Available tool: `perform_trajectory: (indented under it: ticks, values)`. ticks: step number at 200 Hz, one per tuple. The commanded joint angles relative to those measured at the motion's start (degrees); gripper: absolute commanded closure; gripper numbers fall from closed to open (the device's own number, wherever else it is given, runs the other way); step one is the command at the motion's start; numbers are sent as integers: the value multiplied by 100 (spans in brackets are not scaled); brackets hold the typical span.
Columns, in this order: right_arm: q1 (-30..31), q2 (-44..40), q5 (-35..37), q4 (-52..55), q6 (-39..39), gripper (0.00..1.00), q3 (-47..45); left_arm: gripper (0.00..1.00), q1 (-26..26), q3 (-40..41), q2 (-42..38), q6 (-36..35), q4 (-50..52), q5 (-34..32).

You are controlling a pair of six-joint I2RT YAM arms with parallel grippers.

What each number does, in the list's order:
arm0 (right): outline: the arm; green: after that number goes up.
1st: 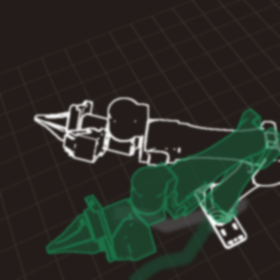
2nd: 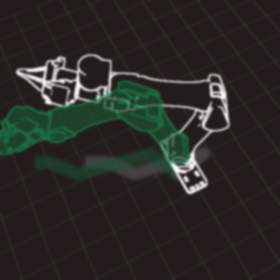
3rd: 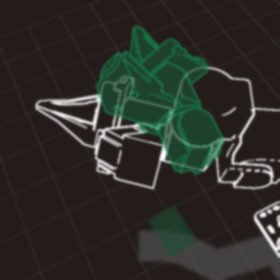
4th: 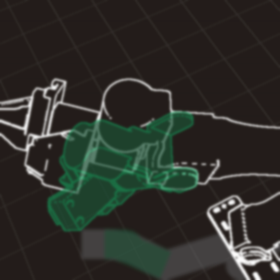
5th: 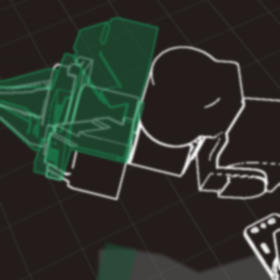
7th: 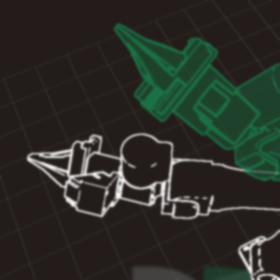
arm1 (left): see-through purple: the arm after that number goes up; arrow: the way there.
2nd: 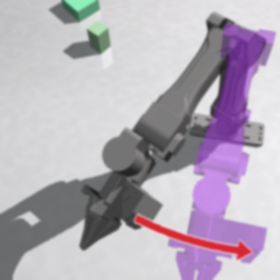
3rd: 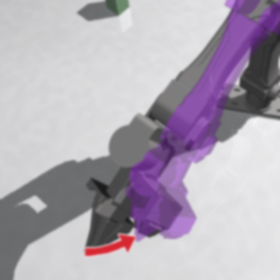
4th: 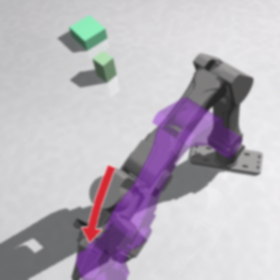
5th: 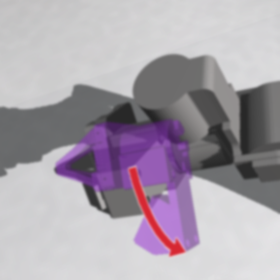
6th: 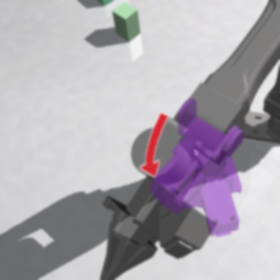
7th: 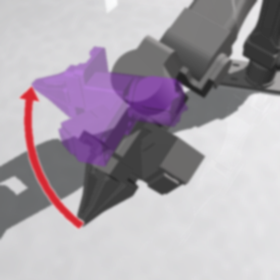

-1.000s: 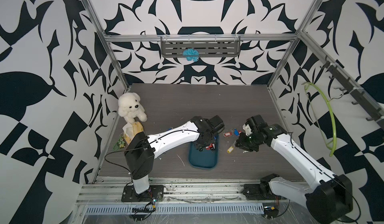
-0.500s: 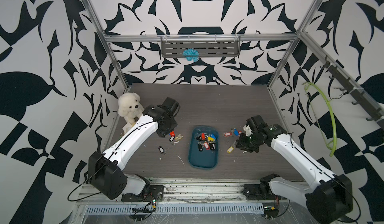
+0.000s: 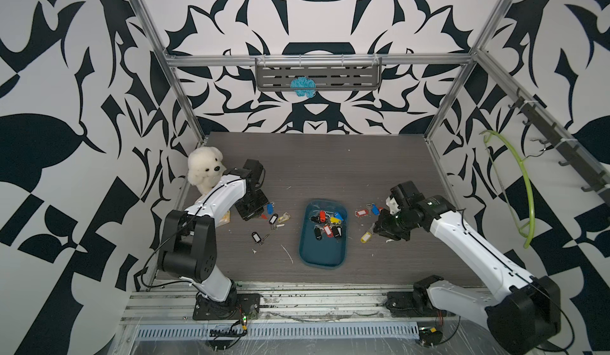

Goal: Take the keys out of the storage box
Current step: Place the key at the center of the board.

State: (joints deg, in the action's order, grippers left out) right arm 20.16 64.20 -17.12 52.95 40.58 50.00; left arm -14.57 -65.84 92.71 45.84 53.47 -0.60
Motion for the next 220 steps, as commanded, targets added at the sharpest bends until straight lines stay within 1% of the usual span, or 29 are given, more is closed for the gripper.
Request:
perform_trajectory:
  ticks: [1, 3, 7, 16, 24, 36, 48, 49, 51, 52, 60, 63, 64, 94, 136, 162, 186, 220]
  values:
    - [128, 8, 68, 112, 130, 71, 256, 100, 66, 47, 194, -285, -118, 129]
    - [146, 12, 75, 113, 131, 71, 260, 100, 68, 46, 213, -293, -118, 130]
    - [179, 21, 92, 122, 141, 70, 277, 96, 72, 45, 239, -308, -125, 130]
    - [259, 45, 136, 119, 157, 67, 327, 86, 77, 45, 280, -343, -136, 111]
    - [330, 73, 181, 132, 176, 64, 372, 74, 76, 52, 307, -363, -140, 80]
    - [427, 125, 230, 140, 210, 61, 442, 52, 77, 67, 309, -391, -145, 33]
    - [531, 170, 292, 123, 241, 59, 509, 39, 77, 72, 263, -400, -144, -9]
    - [541, 175, 299, 121, 249, 58, 510, 37, 77, 72, 255, -400, -144, -10]
    - [563, 185, 309, 120, 249, 58, 531, 24, 77, 72, 245, -401, -149, -10]
    - [574, 187, 316, 119, 253, 58, 538, 20, 77, 76, 233, -401, -151, -10]
    - [653, 230, 376, 120, 280, 58, 605, 9, 77, 88, 162, -410, -178, -11]
    - [682, 247, 400, 119, 289, 57, 629, 1, 77, 94, 121, -410, -191, -10]
    - [695, 253, 410, 124, 287, 57, 640, 0, 77, 96, 114, -414, -194, -10]
    - [1132, 544, 730, 112, 346, 57, 1025, 0, 72, 173, -522, -513, -309, -76]
    - [1758, 1382, 845, -272, 473, 63, 1430, 8, 68, 501, -1749, -643, -597, 41]
    - [2021, 1934, 823, -719, 604, 66, 1573, 10, 60, 794, -2517, -682, -851, 195]
    - [2272, 2485, 806, -1036, 679, 67, 1762, 10, 59, 1003, -2875, -678, -881, 305]
    - [2542, 3170, 725, -1311, 818, 66, 2064, 10, 51, 1264, -3095, -630, -881, 389]
